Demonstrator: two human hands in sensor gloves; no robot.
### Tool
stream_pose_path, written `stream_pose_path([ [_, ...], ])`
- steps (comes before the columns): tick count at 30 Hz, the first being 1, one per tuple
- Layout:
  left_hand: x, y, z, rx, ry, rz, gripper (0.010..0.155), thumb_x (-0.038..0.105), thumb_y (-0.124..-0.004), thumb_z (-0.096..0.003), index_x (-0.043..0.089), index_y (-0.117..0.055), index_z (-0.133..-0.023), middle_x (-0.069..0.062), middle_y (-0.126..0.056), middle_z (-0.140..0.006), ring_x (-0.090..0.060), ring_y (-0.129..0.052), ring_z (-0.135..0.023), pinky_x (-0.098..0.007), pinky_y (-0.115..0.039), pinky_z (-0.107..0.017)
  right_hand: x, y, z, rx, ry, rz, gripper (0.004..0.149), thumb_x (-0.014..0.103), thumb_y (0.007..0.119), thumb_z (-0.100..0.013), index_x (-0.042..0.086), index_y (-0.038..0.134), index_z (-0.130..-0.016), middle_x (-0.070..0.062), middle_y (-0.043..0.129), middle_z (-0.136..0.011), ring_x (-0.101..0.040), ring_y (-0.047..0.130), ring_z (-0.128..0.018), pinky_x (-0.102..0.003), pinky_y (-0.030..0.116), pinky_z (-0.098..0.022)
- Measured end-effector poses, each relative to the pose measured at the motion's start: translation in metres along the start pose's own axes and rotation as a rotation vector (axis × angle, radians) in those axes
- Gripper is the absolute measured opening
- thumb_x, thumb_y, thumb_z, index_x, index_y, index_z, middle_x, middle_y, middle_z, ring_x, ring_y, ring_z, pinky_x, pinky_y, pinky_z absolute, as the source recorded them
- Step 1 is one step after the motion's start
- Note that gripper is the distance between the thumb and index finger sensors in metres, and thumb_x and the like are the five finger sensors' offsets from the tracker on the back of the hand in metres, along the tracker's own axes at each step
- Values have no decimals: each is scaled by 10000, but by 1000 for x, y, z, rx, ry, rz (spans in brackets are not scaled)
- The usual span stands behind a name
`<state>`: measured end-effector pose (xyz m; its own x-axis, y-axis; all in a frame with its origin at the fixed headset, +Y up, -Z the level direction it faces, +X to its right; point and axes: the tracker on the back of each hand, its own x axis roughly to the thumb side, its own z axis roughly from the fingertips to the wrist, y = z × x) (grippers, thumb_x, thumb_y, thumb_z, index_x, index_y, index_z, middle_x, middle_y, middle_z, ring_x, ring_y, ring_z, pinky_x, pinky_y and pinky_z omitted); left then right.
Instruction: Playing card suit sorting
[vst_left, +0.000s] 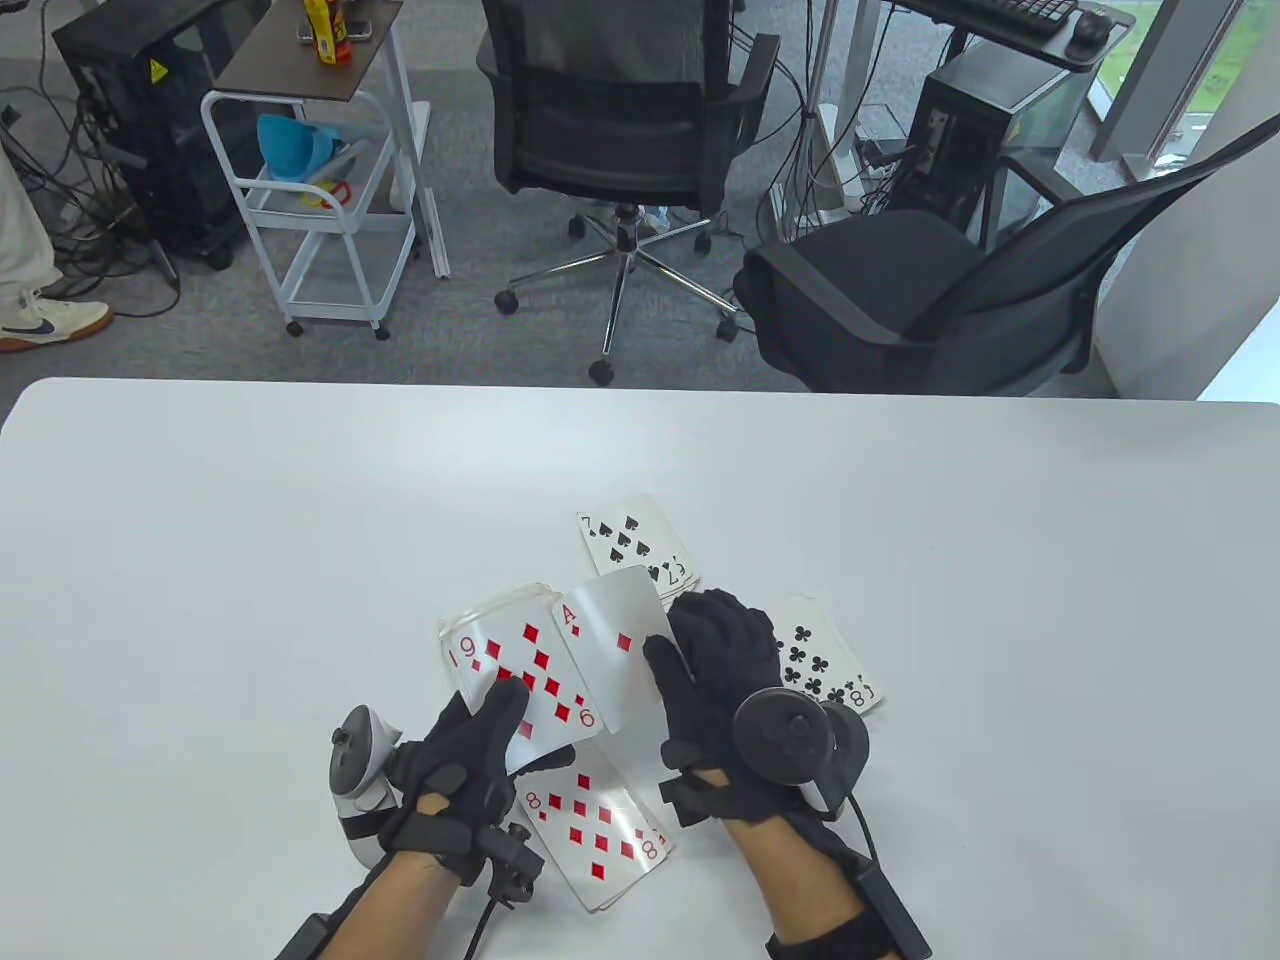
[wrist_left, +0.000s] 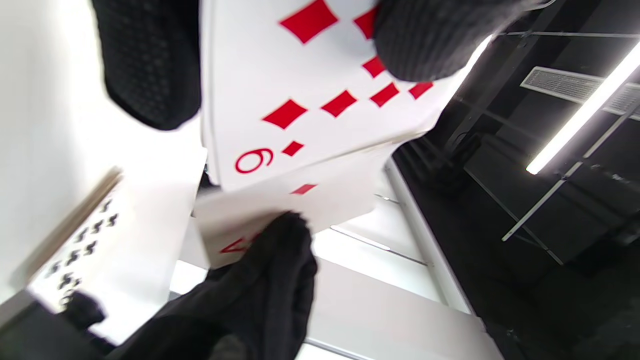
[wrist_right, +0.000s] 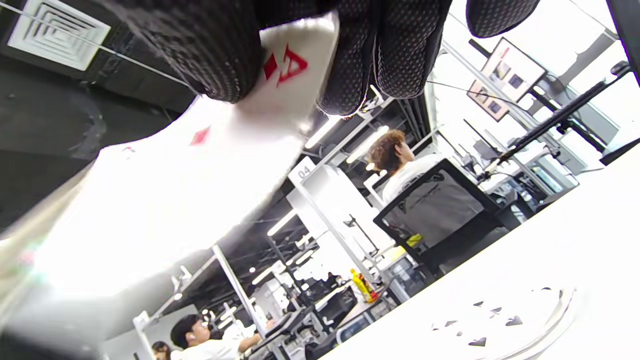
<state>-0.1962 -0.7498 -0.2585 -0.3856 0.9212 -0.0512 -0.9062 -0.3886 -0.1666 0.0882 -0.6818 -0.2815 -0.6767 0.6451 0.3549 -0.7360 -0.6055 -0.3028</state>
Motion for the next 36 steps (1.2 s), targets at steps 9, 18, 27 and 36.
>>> stream_pose_path([
  [9,28,21,2,60,-98,45,530,521,-790,-534,259,-708,-988,-12,-868,-944,-284,-974,-795,-413,-938,-483,2,23,-4,467,157,82,385,375,868,-547,81,866,-796,-194,601,-1064,-515,456,-1033,-759,322,-685],
  [18,31,26,2,76,-106,48,528,521,-788,-536,258,-709,-987,-10,-870,-942,-283,-975,-793,-412,-938,-481,13,68,15,957,218,264,368,374,891,-567,64,889,-764,-222,580,-1071,-546,384,-1041,-766,247,-680],
  [27,27,23,1,67,-94,34,527,520,-787,-537,258,-709,-988,-11,-869,-943,-284,-976,-792,-413,-937,-481,13,74,19,970,234,489,452,487,943,-515,83,846,-693,-223,644,-1003,-553,444,-1020,-754,286,-696],
  [36,19,16,0,24,-23,-10,533,519,-782,-540,251,-701,-994,-17,-862,-949,-290,-968,-798,-417,-933,-485,13,53,9,656,171,307,520,551,767,-558,101,808,-816,-220,605,-1038,-547,458,-1011,-740,345,-689],
])
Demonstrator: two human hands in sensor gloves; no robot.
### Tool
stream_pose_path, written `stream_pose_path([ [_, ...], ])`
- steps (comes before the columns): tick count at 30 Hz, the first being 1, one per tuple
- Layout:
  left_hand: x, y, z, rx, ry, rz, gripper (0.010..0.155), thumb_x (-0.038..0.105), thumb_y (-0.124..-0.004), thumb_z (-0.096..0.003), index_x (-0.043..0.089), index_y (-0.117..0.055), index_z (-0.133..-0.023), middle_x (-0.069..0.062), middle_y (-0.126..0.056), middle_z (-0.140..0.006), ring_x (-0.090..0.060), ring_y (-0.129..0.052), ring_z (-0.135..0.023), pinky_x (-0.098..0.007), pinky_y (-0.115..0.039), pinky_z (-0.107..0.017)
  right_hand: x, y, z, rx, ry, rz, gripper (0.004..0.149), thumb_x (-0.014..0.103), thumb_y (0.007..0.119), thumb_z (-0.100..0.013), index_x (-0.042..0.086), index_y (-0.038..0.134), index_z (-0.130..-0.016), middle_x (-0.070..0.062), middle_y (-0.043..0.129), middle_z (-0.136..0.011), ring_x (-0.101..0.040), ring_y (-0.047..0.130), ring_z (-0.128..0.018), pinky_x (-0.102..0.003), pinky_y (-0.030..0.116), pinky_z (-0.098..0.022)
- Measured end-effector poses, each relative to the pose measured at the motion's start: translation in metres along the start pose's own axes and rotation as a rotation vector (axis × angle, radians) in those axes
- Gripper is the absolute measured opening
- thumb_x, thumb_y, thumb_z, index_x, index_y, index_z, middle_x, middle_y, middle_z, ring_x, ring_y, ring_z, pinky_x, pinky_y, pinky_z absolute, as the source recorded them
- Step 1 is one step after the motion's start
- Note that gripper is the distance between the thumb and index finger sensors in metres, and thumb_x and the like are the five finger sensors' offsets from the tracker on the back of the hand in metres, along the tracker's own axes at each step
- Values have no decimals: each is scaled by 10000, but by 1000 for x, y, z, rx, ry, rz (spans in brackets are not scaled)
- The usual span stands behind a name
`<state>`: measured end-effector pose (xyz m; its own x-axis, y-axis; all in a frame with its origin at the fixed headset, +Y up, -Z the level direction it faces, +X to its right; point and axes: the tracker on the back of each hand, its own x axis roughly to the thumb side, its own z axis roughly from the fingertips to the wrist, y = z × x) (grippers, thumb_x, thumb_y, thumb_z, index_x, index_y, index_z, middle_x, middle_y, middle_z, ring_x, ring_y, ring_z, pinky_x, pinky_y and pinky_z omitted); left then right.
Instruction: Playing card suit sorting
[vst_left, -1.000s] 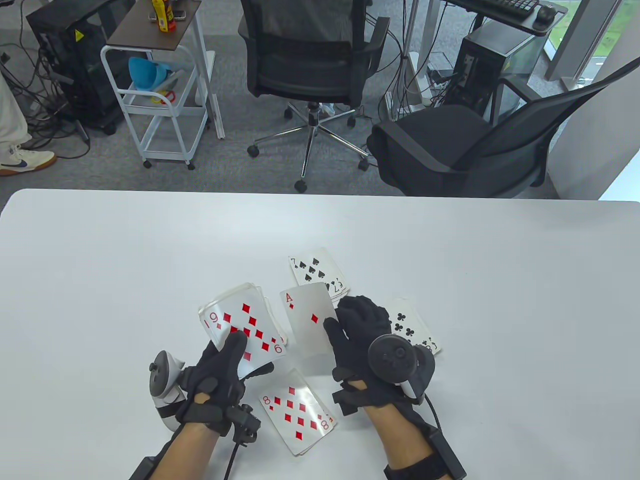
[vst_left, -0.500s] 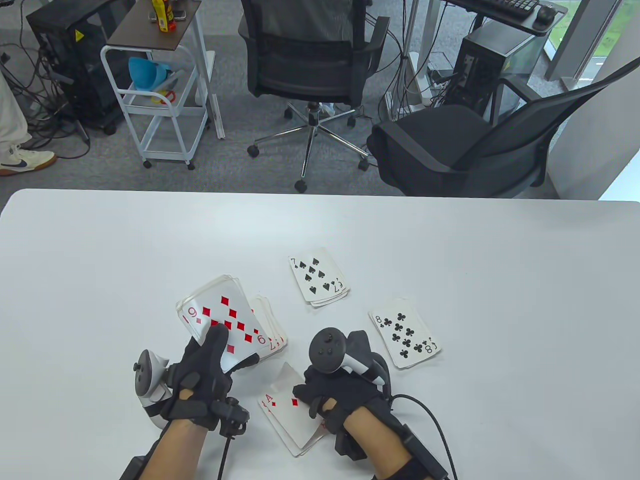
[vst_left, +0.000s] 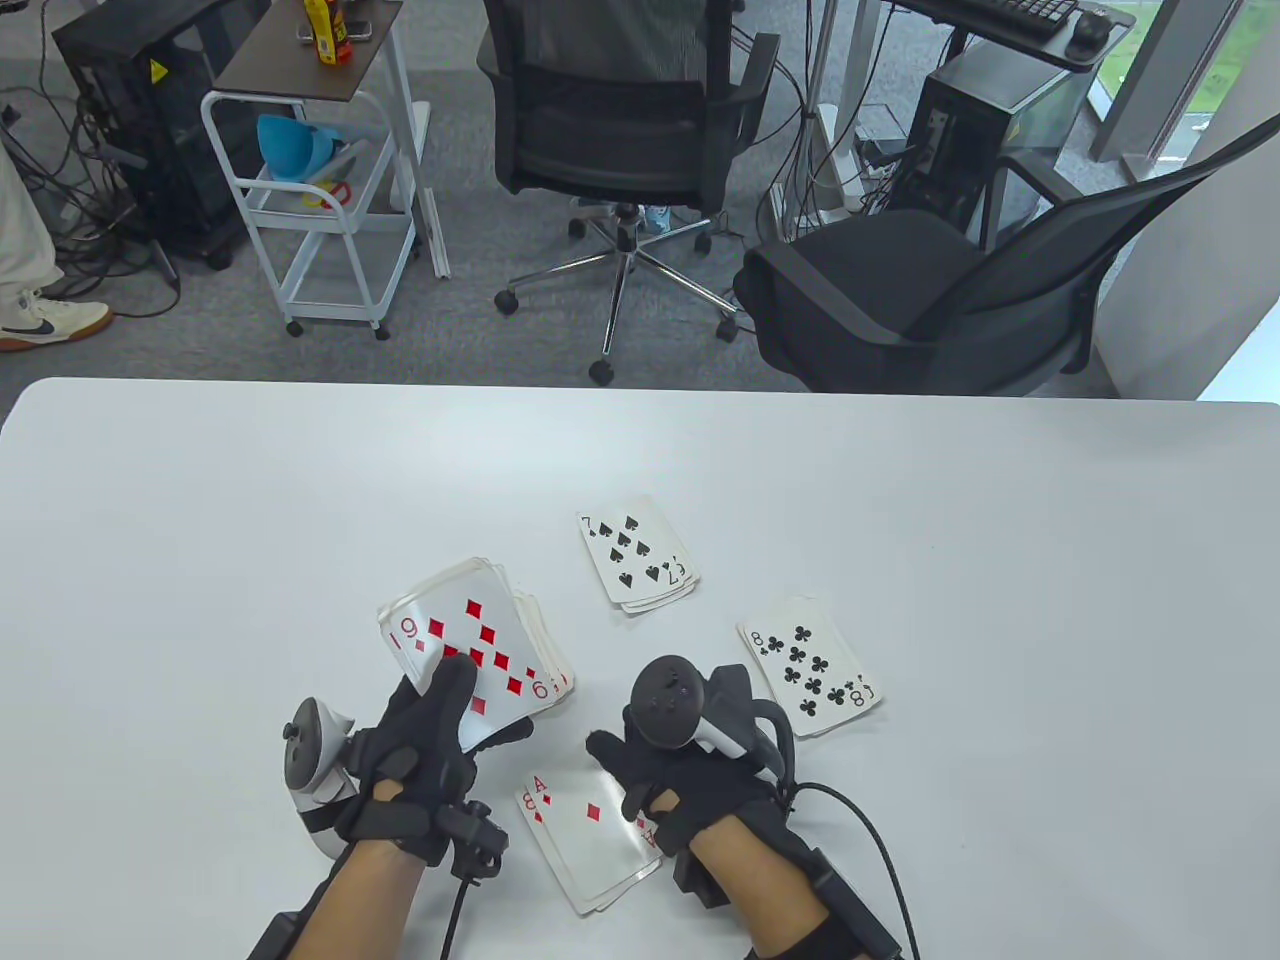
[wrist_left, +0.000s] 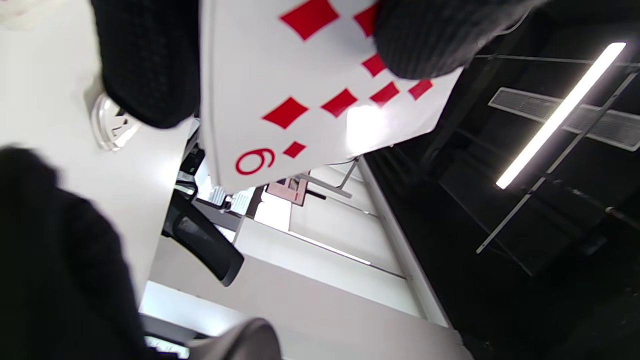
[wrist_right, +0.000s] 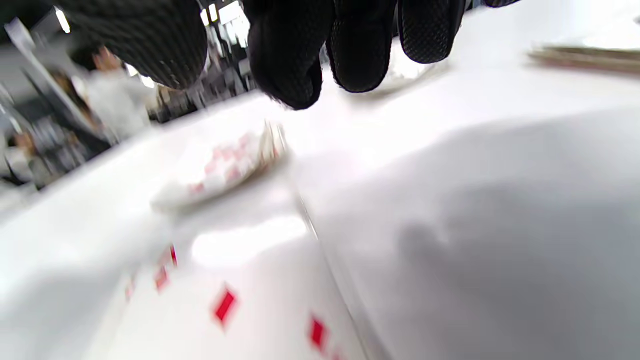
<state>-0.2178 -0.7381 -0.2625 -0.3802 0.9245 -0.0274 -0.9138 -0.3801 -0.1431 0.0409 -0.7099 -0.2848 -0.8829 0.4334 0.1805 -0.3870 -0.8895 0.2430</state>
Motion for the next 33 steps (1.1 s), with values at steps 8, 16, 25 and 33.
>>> stream_pose_path([
  [8,-10,-11,-1,-44,50,-105,519,480,-797,-541,254,-696,-997,-17,-863,-949,-287,-974,-795,-416,-935,-487,-1,-22,17,-451,-218,-325,593,572,718,-536,140,699,-941,-208,474,-1104,-510,346,-1044,-730,342,-692],
  [16,-16,-21,-2,-124,98,-220,496,493,-855,-522,267,-774,-956,7,-939,-888,-262,-1031,-726,-397,-958,-447,0,-19,19,-480,-256,-435,576,579,788,-508,134,716,-868,-187,535,-1077,-508,414,-1035,-729,372,-692],
  [25,-15,-31,1,-167,104,-289,507,484,-852,-524,258,-755,-967,-1,-925,-899,-264,-1025,-733,-393,-956,-449,4,-22,27,-594,-272,-401,484,510,870,-479,129,750,-752,-150,644,-1018,-486,546,-1008,-714,437,-697],
  [33,-13,-28,2,-153,102,-256,536,508,-824,-530,242,-724,-985,-20,-898,-918,-277,-1007,-749,-396,-948,-457,1,-26,25,-604,-279,-431,373,399,805,-530,114,861,-765,-132,716,-997,-471,590,-1000,-713,445,-697],
])
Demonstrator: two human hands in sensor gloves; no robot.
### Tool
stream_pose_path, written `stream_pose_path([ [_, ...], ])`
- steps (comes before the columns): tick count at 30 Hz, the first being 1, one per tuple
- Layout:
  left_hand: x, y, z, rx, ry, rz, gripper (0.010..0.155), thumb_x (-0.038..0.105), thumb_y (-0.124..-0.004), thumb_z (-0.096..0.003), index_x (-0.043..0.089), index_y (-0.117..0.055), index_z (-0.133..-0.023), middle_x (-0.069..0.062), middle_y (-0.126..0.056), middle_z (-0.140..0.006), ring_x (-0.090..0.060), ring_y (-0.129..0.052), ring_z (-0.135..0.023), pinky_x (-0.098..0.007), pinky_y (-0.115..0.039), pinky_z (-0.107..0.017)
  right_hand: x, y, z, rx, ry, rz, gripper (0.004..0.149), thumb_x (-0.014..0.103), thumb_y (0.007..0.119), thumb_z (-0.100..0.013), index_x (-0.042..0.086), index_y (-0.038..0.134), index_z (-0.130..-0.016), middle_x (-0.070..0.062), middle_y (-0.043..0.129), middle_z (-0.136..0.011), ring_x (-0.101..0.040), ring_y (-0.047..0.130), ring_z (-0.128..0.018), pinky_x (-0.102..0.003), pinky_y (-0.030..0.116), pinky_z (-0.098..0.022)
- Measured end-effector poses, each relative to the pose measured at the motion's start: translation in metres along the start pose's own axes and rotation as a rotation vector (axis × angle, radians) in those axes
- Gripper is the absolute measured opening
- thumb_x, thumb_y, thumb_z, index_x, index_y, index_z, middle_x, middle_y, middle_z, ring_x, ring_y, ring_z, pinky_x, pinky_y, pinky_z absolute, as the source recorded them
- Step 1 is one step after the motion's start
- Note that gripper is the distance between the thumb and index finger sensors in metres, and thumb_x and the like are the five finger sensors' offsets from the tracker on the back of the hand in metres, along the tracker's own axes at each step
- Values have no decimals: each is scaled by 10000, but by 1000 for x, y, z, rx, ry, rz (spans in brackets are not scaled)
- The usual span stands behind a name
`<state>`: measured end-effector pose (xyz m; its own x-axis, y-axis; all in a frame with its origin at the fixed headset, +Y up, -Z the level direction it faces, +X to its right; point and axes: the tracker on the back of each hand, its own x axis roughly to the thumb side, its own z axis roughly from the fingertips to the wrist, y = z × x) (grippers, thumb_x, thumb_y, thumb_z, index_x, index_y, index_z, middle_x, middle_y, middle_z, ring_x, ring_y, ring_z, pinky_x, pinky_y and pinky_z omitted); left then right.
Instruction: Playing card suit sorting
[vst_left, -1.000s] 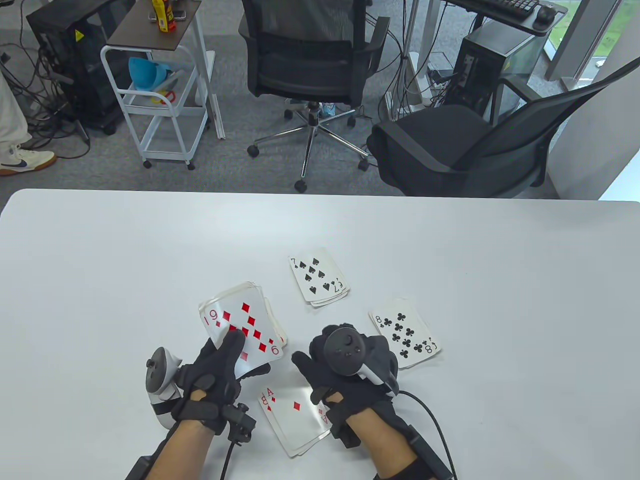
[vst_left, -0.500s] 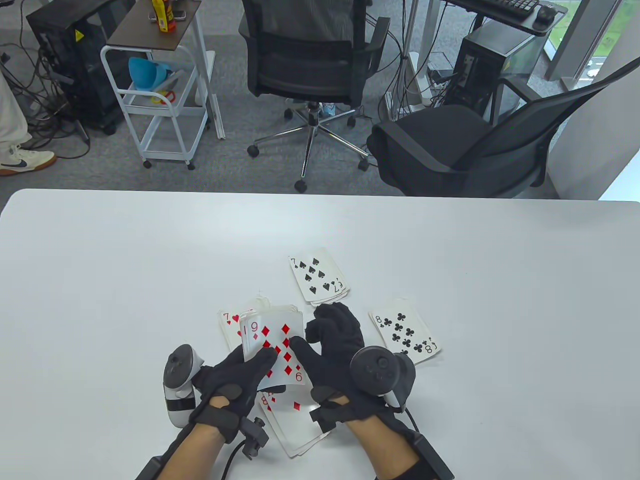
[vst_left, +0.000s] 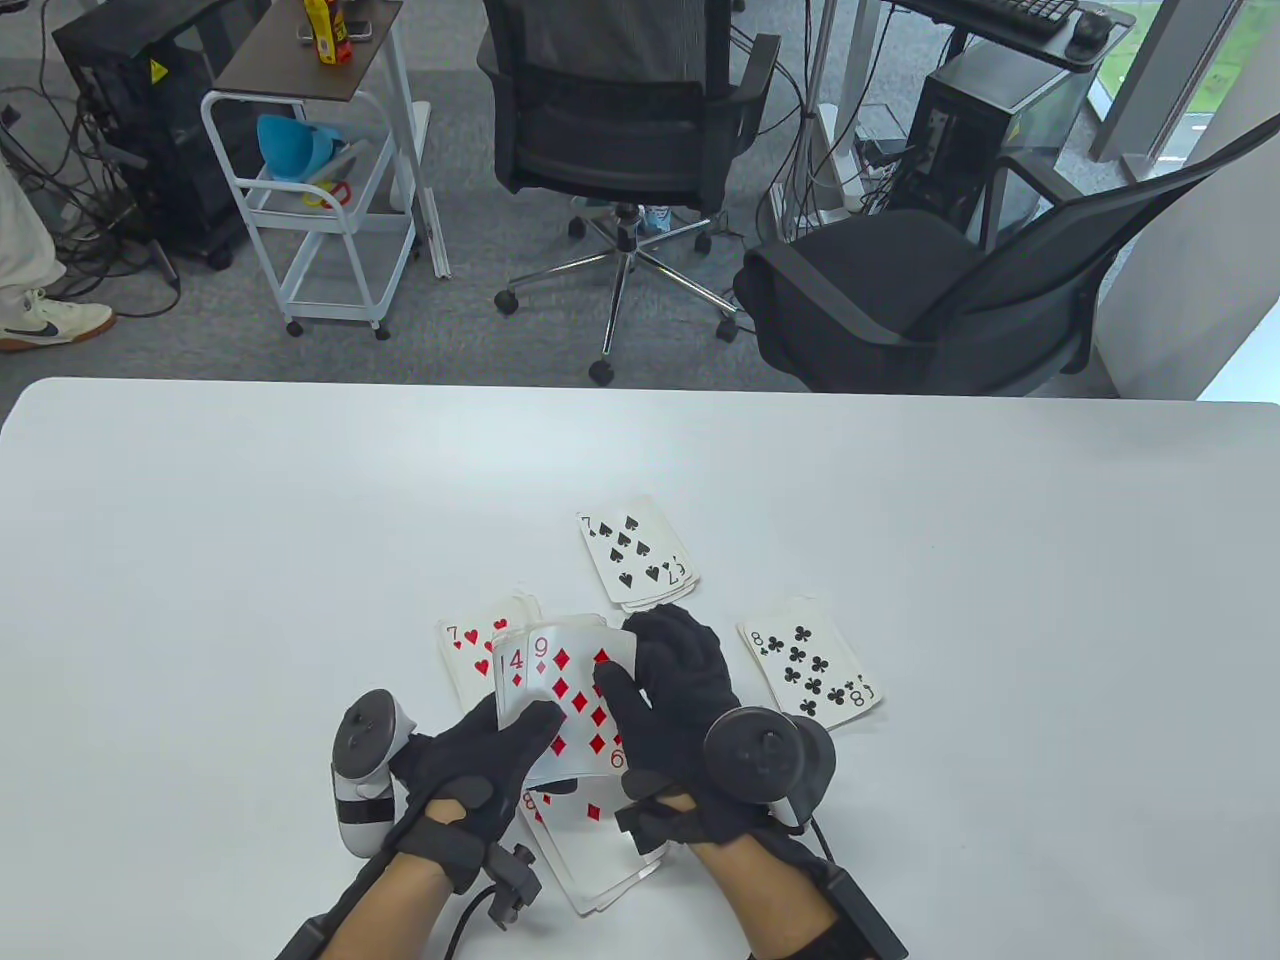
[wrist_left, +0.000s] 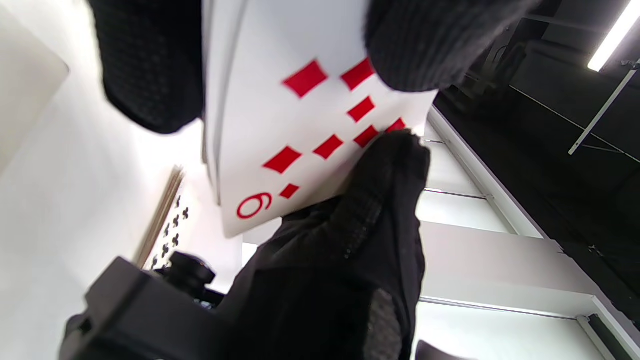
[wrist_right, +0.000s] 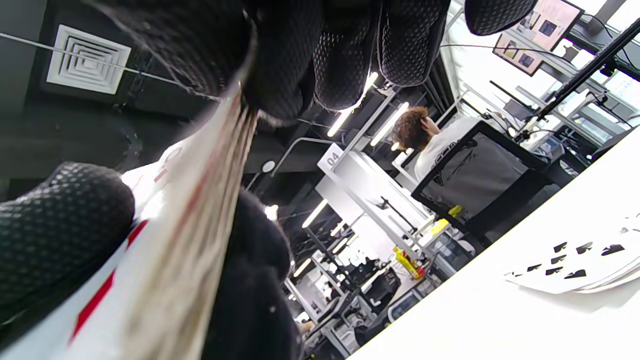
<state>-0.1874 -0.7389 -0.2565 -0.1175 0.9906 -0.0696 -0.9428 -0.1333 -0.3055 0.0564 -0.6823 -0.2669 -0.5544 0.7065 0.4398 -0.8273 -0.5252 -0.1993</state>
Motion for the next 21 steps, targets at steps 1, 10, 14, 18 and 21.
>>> stream_pose_path([
  [1,0,1,0,6,-2,11,538,510,-821,-531,242,-722,-986,-22,-894,-923,-281,-1003,-753,-396,-947,-460,-1,-1,-1,4,5,-2,375,393,807,-533,116,877,-774,-132,723,-998,-470,595,-998,-715,444,-696],
  [10,0,6,0,39,-2,53,537,507,-808,-536,248,-709,-996,-24,-876,-941,-286,-986,-776,-408,-938,-478,-12,-6,-5,20,65,-18,399,381,868,-518,152,824,-841,-138,690,-1015,-479,567,-1008,-722,426,-697],
  [14,6,13,3,80,-54,94,528,504,-795,-539,250,-710,-994,-20,-878,-940,-285,-987,-775,-407,-937,-479,-23,-13,-7,-12,141,-30,388,369,857,-524,128,842,-828,-144,694,-1009,-485,566,-1003,-728,417,-691],
  [18,14,19,6,109,-129,158,525,509,-792,-539,255,-714,-992,-14,-882,-937,-278,-991,-773,-403,-939,-479,-38,-19,-10,-8,239,-75,380,366,848,-529,111,858,-810,-149,692,-1007,-491,559,-1000,-731,410,-687],
  [21,17,22,7,118,-157,197,525,511,-791,-539,256,-715,-990,-10,-885,-934,-275,-993,-770,-402,-940,-478,-44,-16,-14,117,293,-76,375,349,864,-533,99,862,-812,-171,651,-1032,-510,504,-1014,-741,376,-689],
])
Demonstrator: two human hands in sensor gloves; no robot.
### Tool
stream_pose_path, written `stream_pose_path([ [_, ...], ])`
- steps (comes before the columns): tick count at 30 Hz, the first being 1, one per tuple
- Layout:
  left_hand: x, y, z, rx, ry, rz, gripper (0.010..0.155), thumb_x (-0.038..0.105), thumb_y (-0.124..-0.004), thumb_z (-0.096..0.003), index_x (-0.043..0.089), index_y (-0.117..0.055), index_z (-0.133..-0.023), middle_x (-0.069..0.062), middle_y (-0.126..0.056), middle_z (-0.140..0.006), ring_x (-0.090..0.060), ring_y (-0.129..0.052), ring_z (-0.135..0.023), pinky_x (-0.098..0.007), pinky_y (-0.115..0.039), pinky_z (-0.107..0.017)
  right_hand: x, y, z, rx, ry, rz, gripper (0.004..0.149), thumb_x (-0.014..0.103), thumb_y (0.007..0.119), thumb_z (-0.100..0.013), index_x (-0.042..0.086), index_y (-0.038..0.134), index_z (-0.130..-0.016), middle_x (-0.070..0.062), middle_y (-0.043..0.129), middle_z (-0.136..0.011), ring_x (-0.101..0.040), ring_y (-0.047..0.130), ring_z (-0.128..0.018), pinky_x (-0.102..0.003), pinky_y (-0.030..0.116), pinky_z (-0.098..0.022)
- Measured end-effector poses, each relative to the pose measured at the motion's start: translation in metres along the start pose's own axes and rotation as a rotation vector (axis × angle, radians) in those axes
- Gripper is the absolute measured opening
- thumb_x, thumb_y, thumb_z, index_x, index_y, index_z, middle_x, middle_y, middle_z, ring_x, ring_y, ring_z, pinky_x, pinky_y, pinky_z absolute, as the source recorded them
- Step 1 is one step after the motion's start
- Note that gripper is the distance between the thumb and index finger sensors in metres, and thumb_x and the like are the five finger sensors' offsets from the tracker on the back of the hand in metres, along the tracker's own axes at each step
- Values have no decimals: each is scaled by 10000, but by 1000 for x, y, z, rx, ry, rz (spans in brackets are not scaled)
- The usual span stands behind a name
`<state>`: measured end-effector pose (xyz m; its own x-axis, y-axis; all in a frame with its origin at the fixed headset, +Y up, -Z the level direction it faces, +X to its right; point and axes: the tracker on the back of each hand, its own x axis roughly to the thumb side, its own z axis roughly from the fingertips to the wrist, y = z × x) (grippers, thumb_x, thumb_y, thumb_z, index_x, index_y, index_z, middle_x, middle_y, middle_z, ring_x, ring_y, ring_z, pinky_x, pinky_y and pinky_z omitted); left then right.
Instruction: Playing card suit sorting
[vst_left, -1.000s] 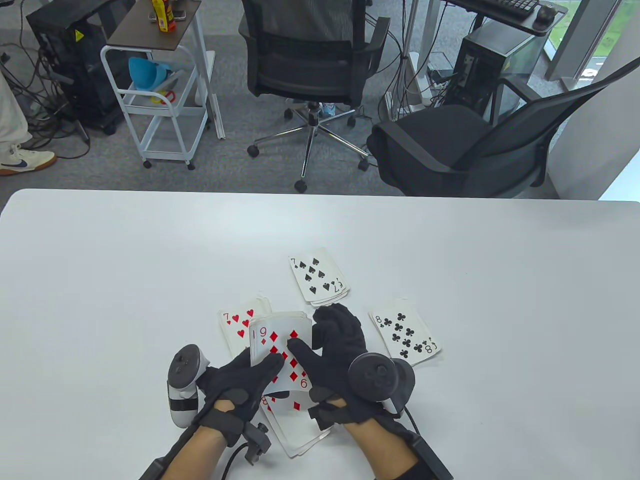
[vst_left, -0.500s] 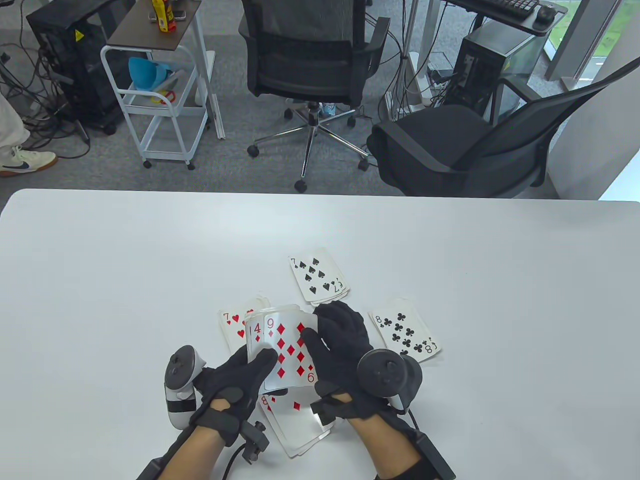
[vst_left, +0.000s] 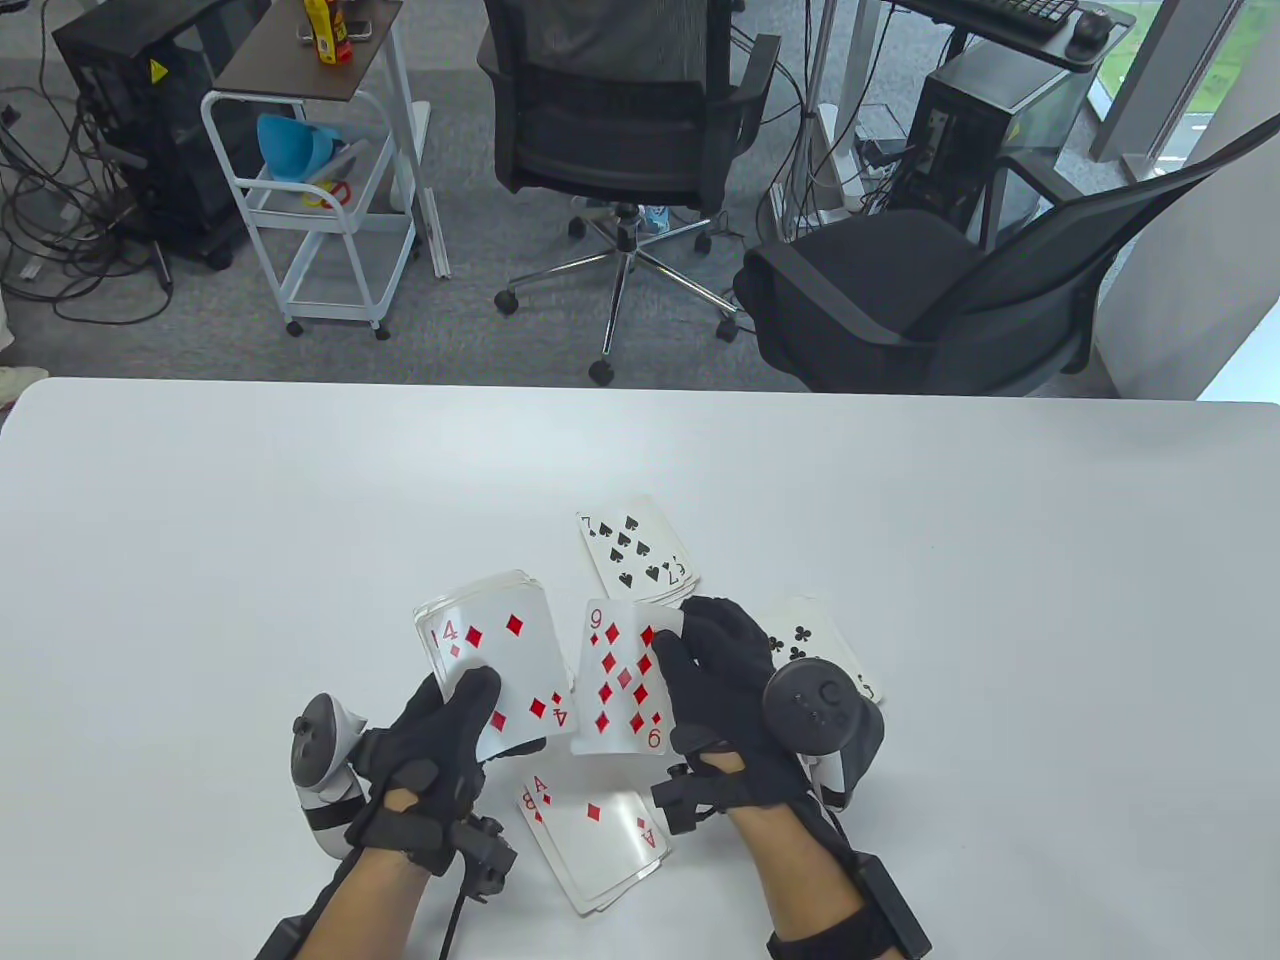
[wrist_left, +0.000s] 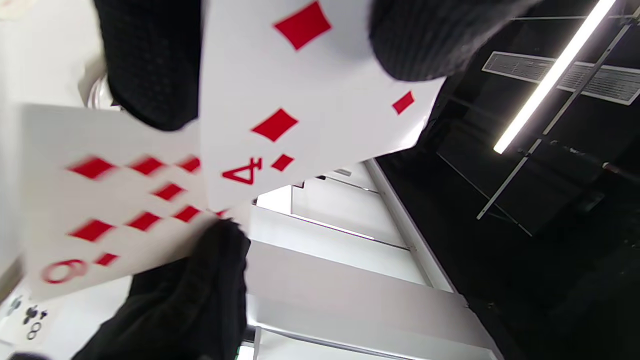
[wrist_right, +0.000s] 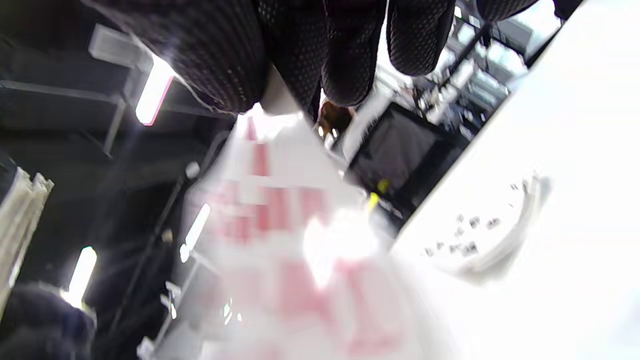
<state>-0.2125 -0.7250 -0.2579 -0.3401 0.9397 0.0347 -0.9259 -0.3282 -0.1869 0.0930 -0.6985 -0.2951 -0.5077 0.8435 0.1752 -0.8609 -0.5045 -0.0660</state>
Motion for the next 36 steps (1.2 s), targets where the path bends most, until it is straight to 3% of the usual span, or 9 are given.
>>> stream_pose_path([
  [3,1,1,0,7,-4,13,523,509,-789,-539,255,-715,-990,-10,-885,-933,-274,-995,-768,-400,-941,-478,1,8,-2,114,17,67,376,347,876,-535,91,870,-810,-182,620,-1053,-523,448,-1029,-754,338,-685],
  [8,2,1,0,14,-8,19,521,511,-789,-539,259,-716,-989,-8,-886,-933,-273,-995,-769,-399,-942,-477,7,39,0,504,60,248,377,348,878,-551,90,862,-825,-204,544,-1092,-537,318,-1054,-767,263,-680],
  [12,2,2,0,11,-9,19,523,511,-790,-539,257,-715,-990,-10,-886,-932,-275,-996,-767,-401,-941,-477,13,68,10,608,45,416,380,339,884,-554,80,850,-830,-216,508,-1104,-536,276,-1058,-768,242,-679],
  [19,1,2,0,2,-4,10,522,510,-790,-538,256,-717,-989,-11,-887,-932,-276,-996,-767,-402,-940,-478,8,95,17,513,-1,741,414,368,913,-532,106,807,-834,-210,522,-1094,-533,296,-1056,-762,258,-684],
  [24,-2,-1,0,-6,6,7,522,509,-790,-539,255,-717,-989,-11,-886,-932,-275,-994,-768,-401,-940,-478,6,96,18,476,-1,816,464,409,935,-516,128,767,-846,-207,509,-1098,-532,308,-1056,-758,267,-688],
  [30,-5,-2,0,-9,26,-6,522,507,-785,-540,255,-712,-992,-12,-883,-935,-278,-992,-770,-405,-938,-479,13,75,15,347,-50,699,436,473,825,-548,128,796,-813,-205,555,-1075,-532,367,-1042,-749,300,-686],
  [34,-12,-5,-1,-29,79,-18,525,503,-769,-544,259,-695,-1004,-17,-867,-949,-282,-983,-782,-414,-941,-478,18,48,12,168,-90,461,458,493,769,-556,127,796,-829,-203,565,-1070,-531,379,-1037,-745,313,-685],
  [36,-15,-7,-1,-37,95,-23,528,498,-763,-545,265,-683,-1012,-21,-855,-960,-290,-972,-795,-422,-945,-474,18,38,12,99,-91,367,513,516,761,-552,134,748,-894,-198,538,-1081,-528,367,-1038,-748,302,-680],
])
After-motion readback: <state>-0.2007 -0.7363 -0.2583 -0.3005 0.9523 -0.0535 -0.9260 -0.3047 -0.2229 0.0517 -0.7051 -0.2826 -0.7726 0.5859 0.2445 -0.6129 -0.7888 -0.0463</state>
